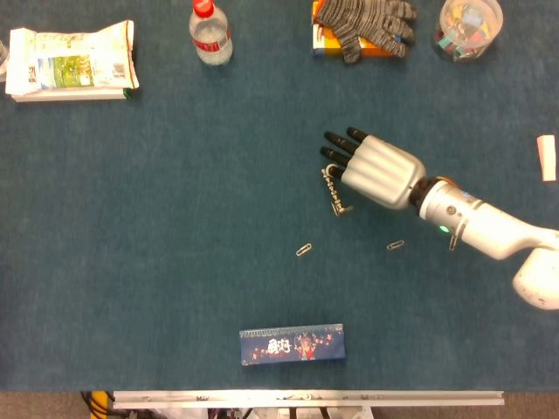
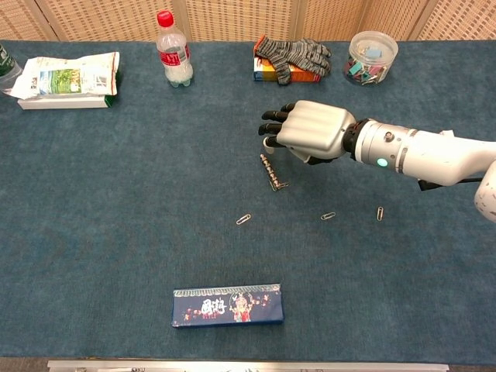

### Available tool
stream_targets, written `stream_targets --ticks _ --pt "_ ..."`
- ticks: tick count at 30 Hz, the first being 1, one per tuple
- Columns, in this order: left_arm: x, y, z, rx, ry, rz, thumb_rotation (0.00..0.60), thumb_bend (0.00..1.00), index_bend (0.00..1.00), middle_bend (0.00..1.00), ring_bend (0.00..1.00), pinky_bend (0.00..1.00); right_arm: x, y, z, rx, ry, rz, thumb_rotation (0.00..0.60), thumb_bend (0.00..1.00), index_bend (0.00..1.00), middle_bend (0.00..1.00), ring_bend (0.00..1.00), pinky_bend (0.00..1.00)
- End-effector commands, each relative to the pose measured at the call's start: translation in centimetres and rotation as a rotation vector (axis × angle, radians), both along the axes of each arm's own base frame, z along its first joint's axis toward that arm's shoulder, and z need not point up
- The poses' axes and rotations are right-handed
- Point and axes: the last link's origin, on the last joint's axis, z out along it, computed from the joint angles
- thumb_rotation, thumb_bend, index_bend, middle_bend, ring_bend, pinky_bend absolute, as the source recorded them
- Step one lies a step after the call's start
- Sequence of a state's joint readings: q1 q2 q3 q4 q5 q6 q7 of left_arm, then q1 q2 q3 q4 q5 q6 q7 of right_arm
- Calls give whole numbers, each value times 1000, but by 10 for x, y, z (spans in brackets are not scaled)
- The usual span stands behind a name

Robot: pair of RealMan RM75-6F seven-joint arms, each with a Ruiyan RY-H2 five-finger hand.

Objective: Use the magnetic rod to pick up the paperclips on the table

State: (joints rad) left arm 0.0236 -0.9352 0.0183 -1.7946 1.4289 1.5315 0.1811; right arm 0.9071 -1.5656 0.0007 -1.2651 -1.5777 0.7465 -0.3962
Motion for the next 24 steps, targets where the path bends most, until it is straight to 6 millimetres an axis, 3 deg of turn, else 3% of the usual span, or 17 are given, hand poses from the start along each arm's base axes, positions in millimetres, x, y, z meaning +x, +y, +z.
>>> stream_targets --ticks 1,15,24 --pt "0 0 0 3 0 1 600 186 482 44 0 0 4 1 -5 9 -4 4 600 840 344 146 48 196" --pt "-1 0 3 10 -9 5 600 185 485 45 0 0 8 3 -25 43 -1 8 600 840 344 146 48 196" --pt "-1 0 2 5 -12 4 600 185 486 45 0 0 -12 1 -6 8 21 -21 600 840 344 146 48 196"
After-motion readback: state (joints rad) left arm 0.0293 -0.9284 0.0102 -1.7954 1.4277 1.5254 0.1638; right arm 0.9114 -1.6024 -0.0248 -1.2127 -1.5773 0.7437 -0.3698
